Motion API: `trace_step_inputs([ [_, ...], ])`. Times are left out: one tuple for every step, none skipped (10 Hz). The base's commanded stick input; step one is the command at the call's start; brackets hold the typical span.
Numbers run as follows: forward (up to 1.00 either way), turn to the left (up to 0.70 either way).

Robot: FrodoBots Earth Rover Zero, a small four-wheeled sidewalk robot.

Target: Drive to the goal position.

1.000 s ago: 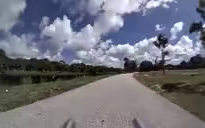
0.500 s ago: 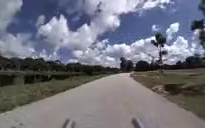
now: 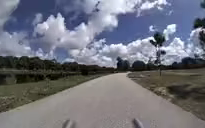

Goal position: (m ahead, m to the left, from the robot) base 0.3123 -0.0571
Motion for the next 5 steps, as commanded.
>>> trace_step_inputs([
  [0.70,0.00],
  [0.70,0.00],
  [0.70,0.00],
  [0.70,0.00],
  [0.70,0.00],
])
